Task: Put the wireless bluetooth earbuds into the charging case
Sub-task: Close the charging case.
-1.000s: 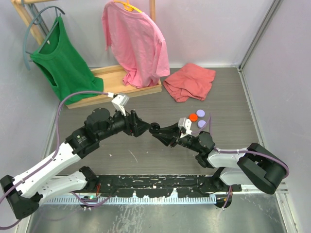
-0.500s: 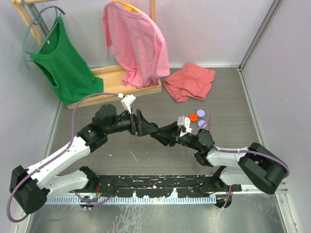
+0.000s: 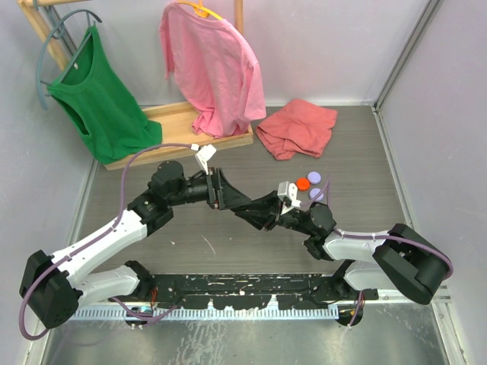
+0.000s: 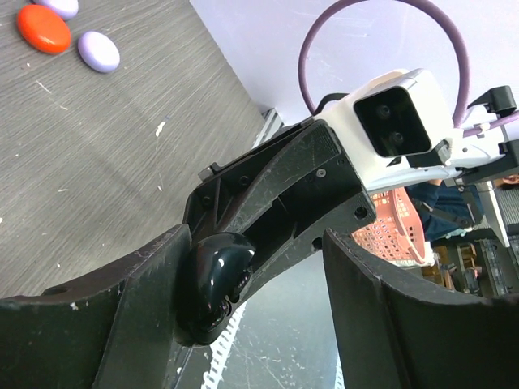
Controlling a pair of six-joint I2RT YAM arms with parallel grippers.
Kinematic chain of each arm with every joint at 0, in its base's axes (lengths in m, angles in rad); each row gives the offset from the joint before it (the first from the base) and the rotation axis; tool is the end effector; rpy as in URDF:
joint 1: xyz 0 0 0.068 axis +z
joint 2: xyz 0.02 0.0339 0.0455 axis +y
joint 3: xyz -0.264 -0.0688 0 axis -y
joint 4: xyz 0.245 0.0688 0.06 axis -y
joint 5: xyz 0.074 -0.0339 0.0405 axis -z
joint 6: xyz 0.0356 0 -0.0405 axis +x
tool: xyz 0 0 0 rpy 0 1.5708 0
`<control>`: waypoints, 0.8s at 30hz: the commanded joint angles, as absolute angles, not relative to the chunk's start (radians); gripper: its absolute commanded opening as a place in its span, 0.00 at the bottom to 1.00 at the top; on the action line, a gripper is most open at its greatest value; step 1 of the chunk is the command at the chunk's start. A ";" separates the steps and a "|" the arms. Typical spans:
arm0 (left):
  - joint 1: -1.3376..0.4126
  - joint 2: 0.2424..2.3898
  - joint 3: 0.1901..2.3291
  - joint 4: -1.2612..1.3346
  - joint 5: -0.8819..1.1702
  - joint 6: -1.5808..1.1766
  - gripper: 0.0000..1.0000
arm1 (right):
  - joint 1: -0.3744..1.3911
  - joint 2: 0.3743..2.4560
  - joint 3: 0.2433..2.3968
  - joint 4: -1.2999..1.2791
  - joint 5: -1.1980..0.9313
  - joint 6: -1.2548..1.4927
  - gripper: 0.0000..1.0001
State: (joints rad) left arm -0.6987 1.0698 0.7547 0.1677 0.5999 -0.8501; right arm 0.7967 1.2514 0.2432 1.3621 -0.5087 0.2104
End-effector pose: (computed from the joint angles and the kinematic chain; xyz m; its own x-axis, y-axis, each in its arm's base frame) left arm 0.1762 -0.1743 0.3110 -0.7944 -0.1426 -0.5905 0.5480 0.2510 -0.7979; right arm 0.1394 0.1674 0.2253 0.0398 0.3016 -0.9526 -0.9737 0.2259 0.0308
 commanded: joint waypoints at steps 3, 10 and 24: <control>-0.678 1.030 0.754 0.291 0.643 -0.867 0.66 | 0.798 1.231 0.268 1.381 -0.547 0.236 0.01; -0.669 1.021 0.746 0.325 0.664 -0.880 0.66 | 0.796 1.212 0.272 1.313 -0.566 0.242 0.01; -0.618 0.845 0.827 -0.329 0.193 -0.596 0.75 | 0.740 1.112 0.377 0.776 -0.412 0.311 0.01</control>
